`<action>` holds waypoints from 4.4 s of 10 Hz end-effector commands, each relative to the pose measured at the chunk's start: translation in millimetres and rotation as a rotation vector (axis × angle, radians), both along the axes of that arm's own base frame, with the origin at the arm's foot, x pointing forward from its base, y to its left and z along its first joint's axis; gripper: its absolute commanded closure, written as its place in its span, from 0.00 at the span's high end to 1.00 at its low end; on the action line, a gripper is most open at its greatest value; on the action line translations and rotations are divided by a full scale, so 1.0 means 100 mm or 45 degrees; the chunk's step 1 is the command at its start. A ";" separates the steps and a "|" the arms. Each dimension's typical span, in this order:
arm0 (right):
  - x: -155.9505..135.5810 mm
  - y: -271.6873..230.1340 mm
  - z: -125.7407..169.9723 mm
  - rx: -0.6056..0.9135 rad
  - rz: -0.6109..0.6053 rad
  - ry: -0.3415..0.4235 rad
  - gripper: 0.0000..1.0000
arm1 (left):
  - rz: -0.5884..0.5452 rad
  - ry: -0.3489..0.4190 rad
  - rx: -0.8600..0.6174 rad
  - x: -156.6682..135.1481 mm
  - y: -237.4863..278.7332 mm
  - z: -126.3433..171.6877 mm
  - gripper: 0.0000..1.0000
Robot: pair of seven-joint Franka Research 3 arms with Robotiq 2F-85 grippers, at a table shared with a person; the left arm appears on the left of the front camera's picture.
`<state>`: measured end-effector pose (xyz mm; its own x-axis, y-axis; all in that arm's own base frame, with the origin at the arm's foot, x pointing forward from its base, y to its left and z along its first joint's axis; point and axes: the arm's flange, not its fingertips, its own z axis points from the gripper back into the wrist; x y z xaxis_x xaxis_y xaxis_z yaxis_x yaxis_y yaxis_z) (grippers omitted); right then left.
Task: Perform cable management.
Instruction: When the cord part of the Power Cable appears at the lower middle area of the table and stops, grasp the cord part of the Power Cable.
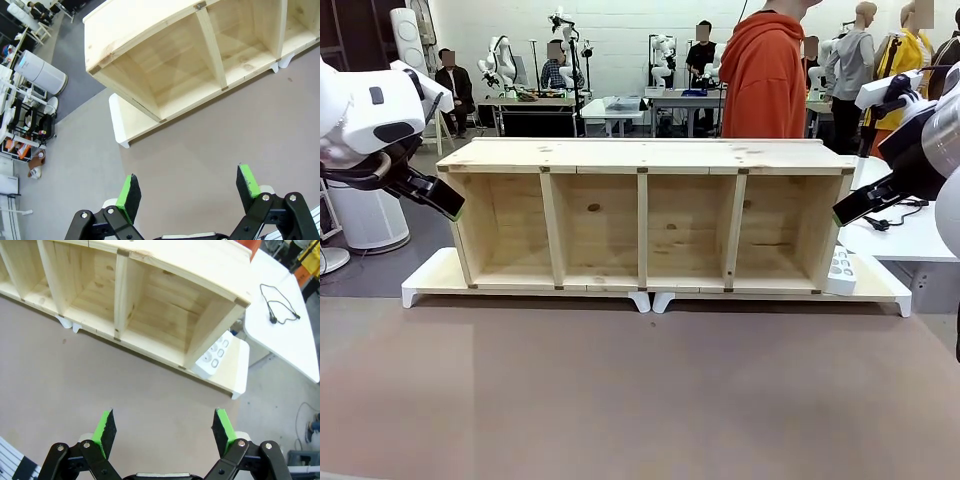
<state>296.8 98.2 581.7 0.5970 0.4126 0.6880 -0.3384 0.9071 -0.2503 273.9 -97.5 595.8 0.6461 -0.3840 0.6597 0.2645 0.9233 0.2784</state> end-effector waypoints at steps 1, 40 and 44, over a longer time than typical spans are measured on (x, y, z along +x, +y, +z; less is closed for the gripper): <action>0.02 0.00 -0.01 -0.007 0.004 0.002 1.00 | -0.005 -0.012 0.000 0.03 -0.02 -0.01 1.00; 0.02 0.00 -0.01 -0.007 0.004 0.002 1.00 | -0.005 -0.012 0.000 0.03 -0.02 -0.01 1.00; 0.02 0.00 -0.01 -0.007 0.004 0.002 1.00 | -0.005 -0.012 0.000 0.03 -0.02 -0.01 1.00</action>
